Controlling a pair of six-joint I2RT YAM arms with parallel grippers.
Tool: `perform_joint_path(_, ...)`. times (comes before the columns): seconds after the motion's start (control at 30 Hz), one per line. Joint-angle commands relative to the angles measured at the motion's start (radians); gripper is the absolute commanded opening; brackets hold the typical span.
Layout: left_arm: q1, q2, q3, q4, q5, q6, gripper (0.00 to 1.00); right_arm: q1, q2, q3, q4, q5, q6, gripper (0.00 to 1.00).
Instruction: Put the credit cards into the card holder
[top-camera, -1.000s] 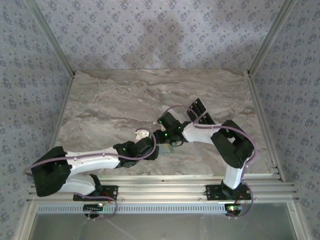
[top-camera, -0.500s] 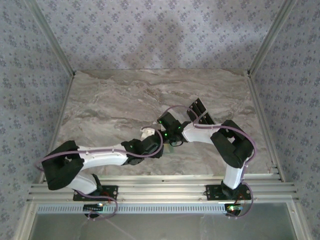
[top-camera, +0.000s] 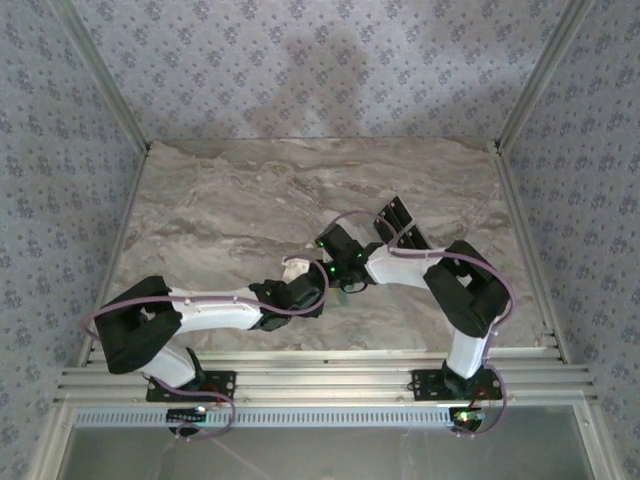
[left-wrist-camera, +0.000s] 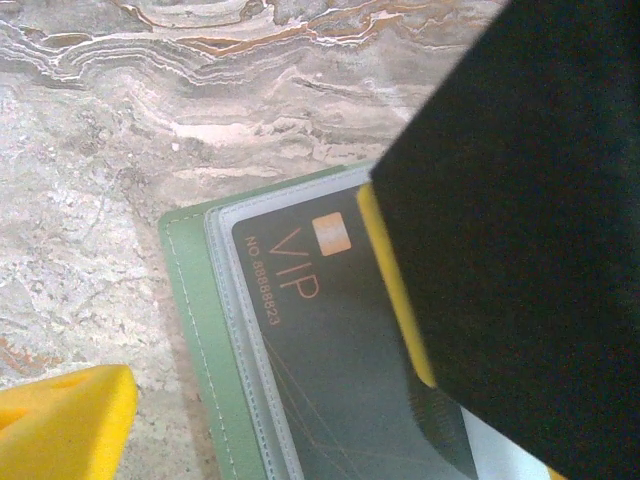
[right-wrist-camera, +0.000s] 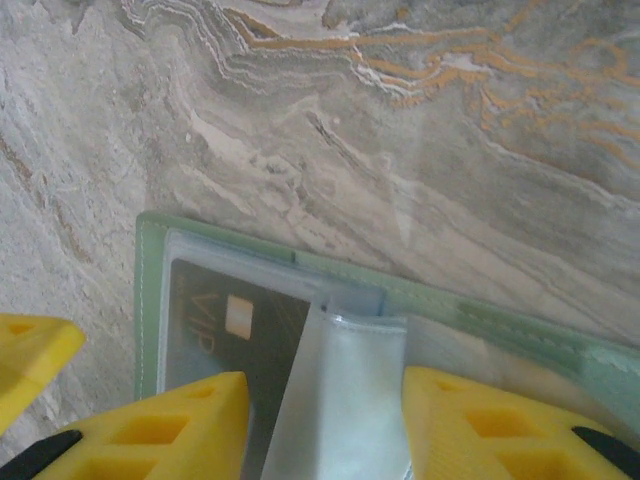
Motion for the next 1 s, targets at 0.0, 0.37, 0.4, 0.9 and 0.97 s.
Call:
perform_joint_path(0.0,-0.007,0.013,-0.011,0.003,-0.027,-0.021,1.0,-0.02,-0.081,-0.029,-0.072,0.006,0.014,0.47)
perform_joint_path(0.37,-0.007,-0.003,-0.023,0.01,-0.028,-0.026,1.0,-0.061,-0.195,-0.135,-0.019,0.022,0.071,0.47)
perform_joint_path(0.4,-0.007,-0.004,-0.023,0.009,-0.028,-0.027,1.0,-0.061,-0.193,-0.136,-0.013,0.019,0.076,0.47)
perform_joint_path(0.9,-0.007,-0.033,-0.039,0.007,-0.038,-0.027,1.0,-0.029,-0.101,-0.106,0.056,-0.005,0.119,0.47)
perform_joint_path(0.97,-0.007,-0.044,-0.044,0.007,-0.039,-0.027,1.0,-0.026,-0.082,-0.099,0.066,-0.012,0.124,0.47)
